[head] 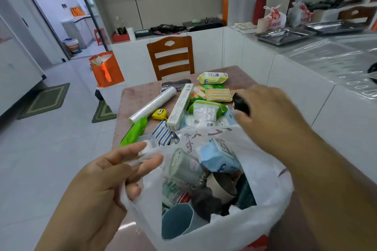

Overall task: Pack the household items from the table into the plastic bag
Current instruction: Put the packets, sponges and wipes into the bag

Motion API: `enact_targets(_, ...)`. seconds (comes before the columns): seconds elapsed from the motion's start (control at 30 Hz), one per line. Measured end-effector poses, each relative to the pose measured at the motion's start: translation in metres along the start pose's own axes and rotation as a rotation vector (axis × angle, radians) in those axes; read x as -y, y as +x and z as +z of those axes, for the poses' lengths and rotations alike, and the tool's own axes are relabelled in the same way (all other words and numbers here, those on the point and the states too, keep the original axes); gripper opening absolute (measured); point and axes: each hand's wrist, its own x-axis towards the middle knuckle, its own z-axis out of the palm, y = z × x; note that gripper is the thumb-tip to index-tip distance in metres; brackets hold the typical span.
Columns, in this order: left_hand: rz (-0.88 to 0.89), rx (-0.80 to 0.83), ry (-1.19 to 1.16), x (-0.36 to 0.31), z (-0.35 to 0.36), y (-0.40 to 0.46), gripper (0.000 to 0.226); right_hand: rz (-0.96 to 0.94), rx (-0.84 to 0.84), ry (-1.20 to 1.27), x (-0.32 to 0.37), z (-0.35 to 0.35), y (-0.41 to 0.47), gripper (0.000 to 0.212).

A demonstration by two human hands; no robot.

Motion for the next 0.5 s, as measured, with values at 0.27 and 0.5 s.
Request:
enact_targets(0.27, 0.102, -0.091, -0.116, 0.000, -0.021, 0.008, 0.038, -0.163, 1.013, -0.021, 0.034, 0.095, 0.002, 0.035)
enact_targets(0.5, 0.015, -0.079, 0.345, -0.032, -0.010, 0.051, 0.023, -0.090, 0.862, 0.224, 0.053, 0.039, 0.055, 0.066)
